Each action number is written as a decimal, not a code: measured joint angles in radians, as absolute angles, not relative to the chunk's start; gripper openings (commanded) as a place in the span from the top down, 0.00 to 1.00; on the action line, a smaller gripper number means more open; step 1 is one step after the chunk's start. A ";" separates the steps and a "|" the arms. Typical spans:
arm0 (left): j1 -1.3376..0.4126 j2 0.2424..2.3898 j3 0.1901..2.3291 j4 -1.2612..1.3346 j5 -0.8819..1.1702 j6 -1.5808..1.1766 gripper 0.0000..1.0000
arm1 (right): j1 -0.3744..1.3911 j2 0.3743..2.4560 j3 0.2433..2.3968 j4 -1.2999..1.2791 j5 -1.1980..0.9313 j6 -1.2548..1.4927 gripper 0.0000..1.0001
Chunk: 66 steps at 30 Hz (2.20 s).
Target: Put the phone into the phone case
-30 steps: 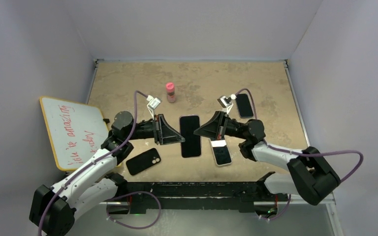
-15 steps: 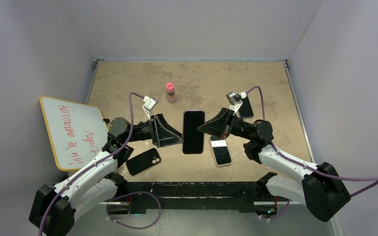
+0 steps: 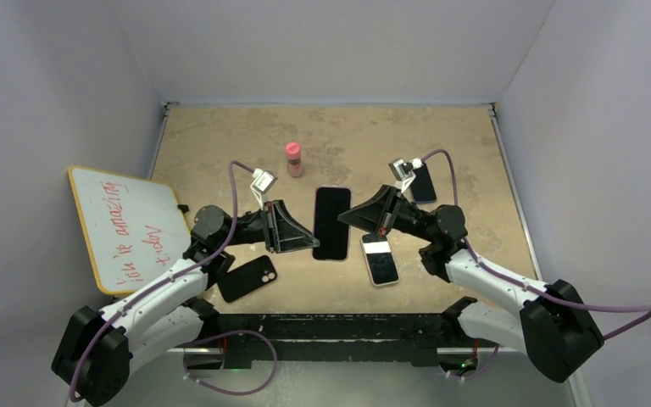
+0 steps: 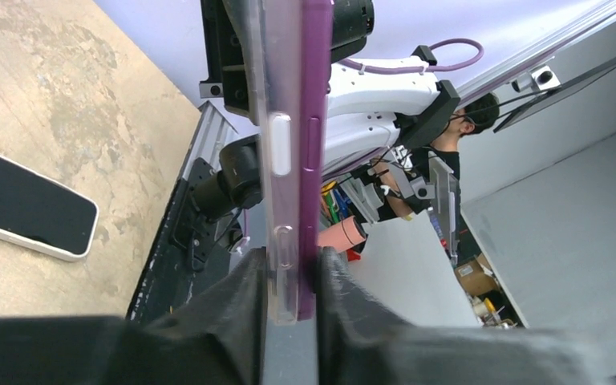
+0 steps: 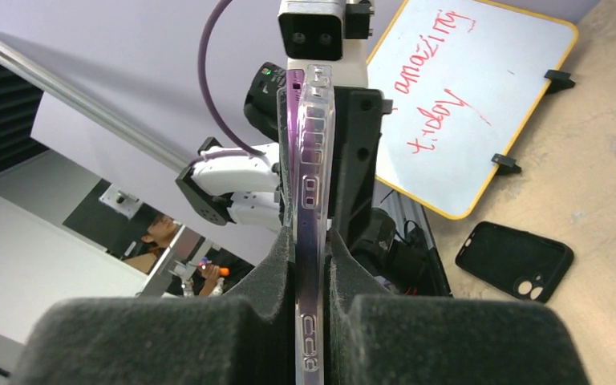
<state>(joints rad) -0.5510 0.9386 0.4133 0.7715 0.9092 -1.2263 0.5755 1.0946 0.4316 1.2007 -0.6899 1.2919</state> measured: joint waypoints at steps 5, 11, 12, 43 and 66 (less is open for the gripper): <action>-0.550 0.938 0.414 0.703 0.883 -1.169 1.00 | 0.573 1.093 0.432 1.152 -0.676 1.267 0.75; -0.551 0.927 0.438 0.509 0.836 -1.051 0.89 | 0.571 1.084 0.435 1.013 -0.648 1.195 1.00; -0.553 0.922 0.444 0.484 0.830 -1.042 0.82 | 0.571 1.084 0.437 1.001 -0.645 1.185 1.00; -0.550 0.841 0.497 0.500 0.701 -1.084 0.57 | 0.611 1.131 0.403 1.211 -0.842 1.235 1.00; -0.546 0.873 0.517 0.367 0.776 -0.931 1.00 | 0.624 1.070 0.432 0.976 -0.757 1.133 0.57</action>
